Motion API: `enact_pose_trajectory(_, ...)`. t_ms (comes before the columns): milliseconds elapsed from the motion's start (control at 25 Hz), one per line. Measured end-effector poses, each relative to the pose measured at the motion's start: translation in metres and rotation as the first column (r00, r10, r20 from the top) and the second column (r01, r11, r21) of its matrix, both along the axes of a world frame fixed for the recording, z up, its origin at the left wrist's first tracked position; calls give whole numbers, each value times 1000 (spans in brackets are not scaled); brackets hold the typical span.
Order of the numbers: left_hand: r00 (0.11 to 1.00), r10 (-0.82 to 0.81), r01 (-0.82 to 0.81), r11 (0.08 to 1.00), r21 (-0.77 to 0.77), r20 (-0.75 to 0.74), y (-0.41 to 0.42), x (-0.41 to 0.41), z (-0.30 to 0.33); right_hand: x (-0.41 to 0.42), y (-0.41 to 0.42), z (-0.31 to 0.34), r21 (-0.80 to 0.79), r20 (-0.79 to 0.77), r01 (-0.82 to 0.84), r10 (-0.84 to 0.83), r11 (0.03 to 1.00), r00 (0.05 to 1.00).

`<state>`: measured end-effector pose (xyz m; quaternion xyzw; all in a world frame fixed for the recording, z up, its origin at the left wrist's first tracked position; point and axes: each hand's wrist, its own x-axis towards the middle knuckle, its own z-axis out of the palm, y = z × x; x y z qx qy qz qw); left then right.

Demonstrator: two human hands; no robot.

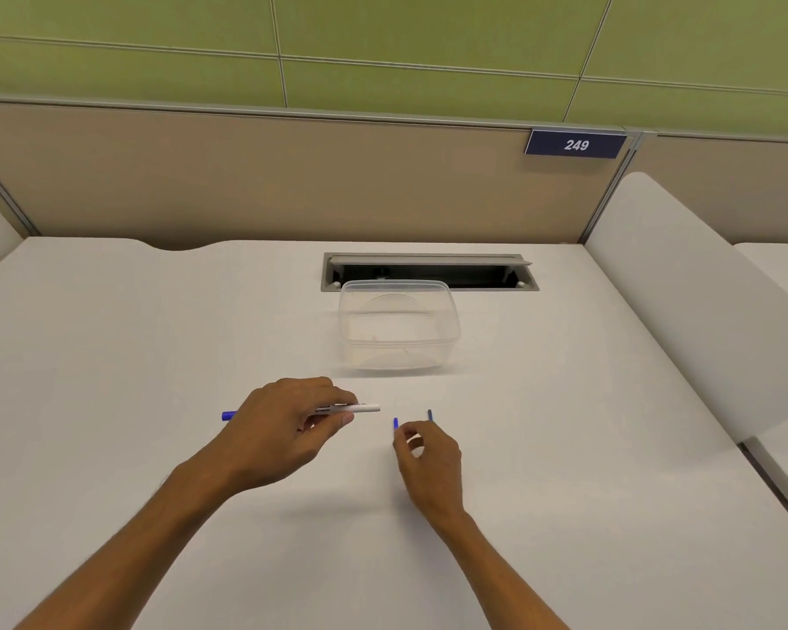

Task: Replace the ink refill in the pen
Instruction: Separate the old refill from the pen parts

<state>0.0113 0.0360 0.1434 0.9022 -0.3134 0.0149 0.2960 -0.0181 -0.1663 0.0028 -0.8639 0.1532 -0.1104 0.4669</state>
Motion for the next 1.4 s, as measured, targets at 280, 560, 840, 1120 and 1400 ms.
enact_pose_trajectory(280,1000,6,-6,1000,-22,-13,-14,-9,-6,-25,-20,79,226,154,-215,183,950,971)
enact_pose_trajectory(560,998,1,0,1000,7,-56,-32,-12,-12,-26,-37,98,-142,201,-436,457,889,867)
enact_pose_trajectory(840,995,87,-86,996,24,-44,-24,-4,-13,-19,-68,94,-256,220,-336,393,906,893)
enact_pose_trajectory(1120,996,82,-77,982,174,-20,-38,-6,-13,-8,-44,83,-774,242,-224,604,592,759)
enact_pose_trajectory(1400,907,418,-420,904,-78,-39,-6,-4,-54,1,-40,65,-117,171,-279,296,953,940)
